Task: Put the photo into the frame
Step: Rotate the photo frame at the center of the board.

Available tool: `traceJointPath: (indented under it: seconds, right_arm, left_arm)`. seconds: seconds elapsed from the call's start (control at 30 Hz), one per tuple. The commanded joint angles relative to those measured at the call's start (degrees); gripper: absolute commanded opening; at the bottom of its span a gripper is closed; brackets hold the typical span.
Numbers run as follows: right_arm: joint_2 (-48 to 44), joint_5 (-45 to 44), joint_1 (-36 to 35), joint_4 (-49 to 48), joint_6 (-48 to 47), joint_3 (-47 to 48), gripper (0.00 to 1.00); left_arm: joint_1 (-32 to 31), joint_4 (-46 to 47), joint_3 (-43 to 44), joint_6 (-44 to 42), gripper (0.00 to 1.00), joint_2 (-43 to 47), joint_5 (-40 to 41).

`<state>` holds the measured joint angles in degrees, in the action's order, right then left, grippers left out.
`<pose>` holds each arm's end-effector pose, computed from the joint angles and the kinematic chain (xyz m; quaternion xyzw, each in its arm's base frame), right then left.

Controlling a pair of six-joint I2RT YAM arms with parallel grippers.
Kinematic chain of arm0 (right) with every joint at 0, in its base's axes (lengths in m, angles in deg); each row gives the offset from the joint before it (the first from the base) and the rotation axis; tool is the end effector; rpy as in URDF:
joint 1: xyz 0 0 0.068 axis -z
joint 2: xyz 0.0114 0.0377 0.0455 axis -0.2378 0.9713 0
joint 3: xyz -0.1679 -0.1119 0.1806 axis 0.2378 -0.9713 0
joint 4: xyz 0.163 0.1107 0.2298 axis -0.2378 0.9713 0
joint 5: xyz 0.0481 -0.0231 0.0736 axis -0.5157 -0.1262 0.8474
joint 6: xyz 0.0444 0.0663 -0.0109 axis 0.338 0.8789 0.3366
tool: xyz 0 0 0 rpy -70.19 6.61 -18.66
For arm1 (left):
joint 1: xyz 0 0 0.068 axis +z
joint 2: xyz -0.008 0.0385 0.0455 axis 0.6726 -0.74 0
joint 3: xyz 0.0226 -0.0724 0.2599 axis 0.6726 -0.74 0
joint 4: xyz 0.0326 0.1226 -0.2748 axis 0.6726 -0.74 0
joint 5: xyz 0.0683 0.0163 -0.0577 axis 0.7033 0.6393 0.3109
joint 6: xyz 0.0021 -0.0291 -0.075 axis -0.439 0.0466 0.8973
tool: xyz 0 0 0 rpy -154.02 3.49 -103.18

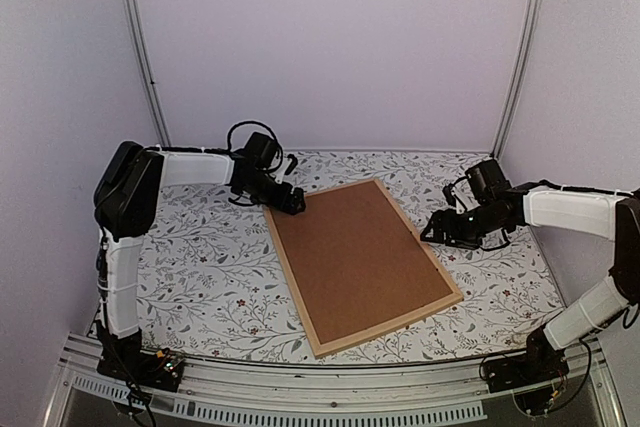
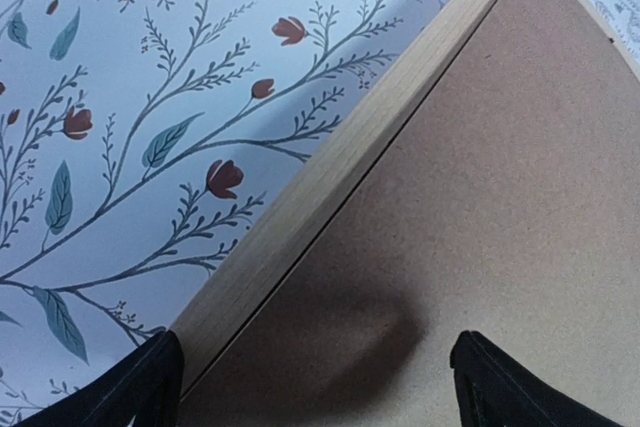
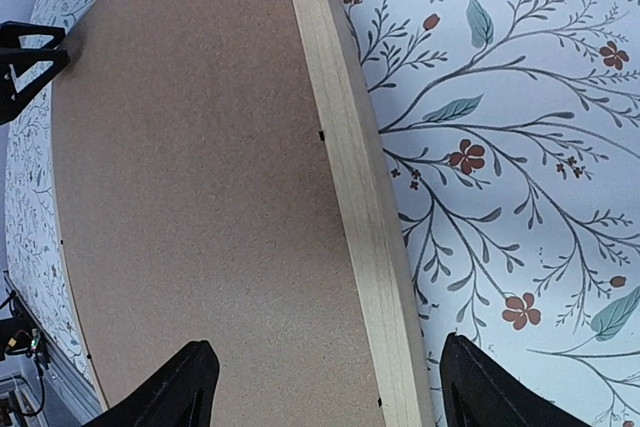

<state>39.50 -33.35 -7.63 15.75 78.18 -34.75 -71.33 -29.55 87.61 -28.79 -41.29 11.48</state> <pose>0.3038 0.1413 0.1391 -0.0443 0.9500 0.2336 0.2022 0.4514 -0.2616 0.1000 0.1935 0.9322 -0.1565 0.2629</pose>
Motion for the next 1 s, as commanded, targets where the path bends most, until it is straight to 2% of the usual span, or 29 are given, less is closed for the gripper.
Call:
traceJointPath:
  seconds: [0.0, 0.4, 0.97]
  right_arm:
    - [-1.5, 0.5, -0.3, 0.3, 0.6, -1.0, 0.8]
    - [-0.2, -2.1, -0.3, 4.9, 3.2, 0.0, 0.8]
    - [-2.1, -7.4, -0.3, 12.0, 5.3, 1.2, 0.82]
  left_arm:
    - [0.5, -0.5, 0.0, -0.1, 0.96, -0.4, -1.4]
    - [-1.1, -0.2, -6.1, 0.6, 0.9, 3.1, -1.7]
    - [-4.3, 4.2, -23.9, 5.0, 0.89, 13.9, -1.7]
